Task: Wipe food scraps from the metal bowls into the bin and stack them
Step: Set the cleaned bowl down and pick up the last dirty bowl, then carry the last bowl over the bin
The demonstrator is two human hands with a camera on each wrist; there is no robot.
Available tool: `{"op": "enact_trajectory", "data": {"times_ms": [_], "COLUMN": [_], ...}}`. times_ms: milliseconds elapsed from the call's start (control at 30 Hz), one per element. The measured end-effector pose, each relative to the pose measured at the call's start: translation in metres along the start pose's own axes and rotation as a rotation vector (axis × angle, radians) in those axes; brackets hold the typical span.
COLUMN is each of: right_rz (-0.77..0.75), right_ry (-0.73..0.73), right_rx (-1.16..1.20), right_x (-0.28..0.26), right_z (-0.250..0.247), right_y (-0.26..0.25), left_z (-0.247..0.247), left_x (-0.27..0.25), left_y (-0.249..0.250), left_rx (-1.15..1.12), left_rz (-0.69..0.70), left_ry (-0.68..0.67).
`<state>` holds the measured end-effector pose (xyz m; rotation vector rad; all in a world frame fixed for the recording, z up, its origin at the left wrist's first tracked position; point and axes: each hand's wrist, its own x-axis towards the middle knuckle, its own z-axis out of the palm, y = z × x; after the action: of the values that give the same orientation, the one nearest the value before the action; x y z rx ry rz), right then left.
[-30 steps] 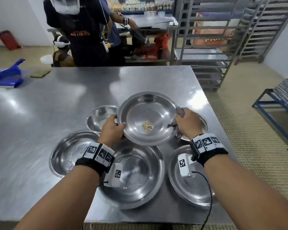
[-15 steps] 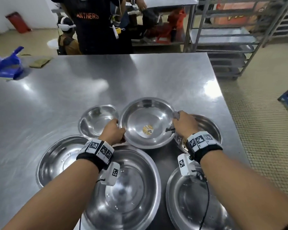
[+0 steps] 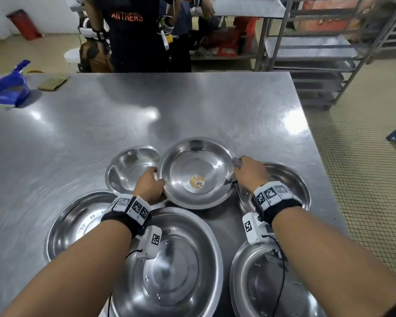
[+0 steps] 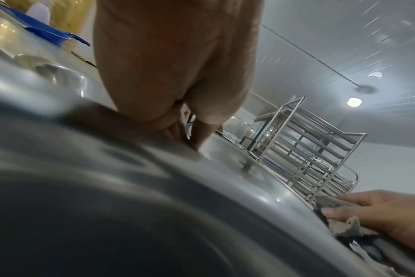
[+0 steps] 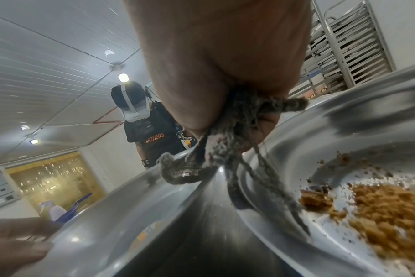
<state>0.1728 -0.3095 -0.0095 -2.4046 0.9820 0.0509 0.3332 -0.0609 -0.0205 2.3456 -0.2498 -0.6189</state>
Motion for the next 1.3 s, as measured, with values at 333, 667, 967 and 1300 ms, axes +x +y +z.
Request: {"op": "enact_trajectory", "data": {"times_ms": [333,667,967,1300], "right_rz": [0.017,0.147,0.268,0.265], "right_ry": [0.123,0.267,0.137,0.252], "right_rx": [0.246,0.289,0.263,0.271], "right_x": [-0.011,-0.045,-0.067,-0.087], "right_z": [-0.035,-0.074,-0.056,-0.057], "right_y": [0.037,0.124,0.166,0.162], "left_z": [-0.011,0.084,0.141,0.146], "left_x": [-0.012,-0.058,-0.063,-0.067], "left_y": [0.036,0.137,0.149,0.14], "left_rx": [0.539,0.48,0.498,0.171], "left_rz": [0.135,0.548,0.405,0.278], "left_ry": [0.03,-0.28,-0.292,-0.31]}}
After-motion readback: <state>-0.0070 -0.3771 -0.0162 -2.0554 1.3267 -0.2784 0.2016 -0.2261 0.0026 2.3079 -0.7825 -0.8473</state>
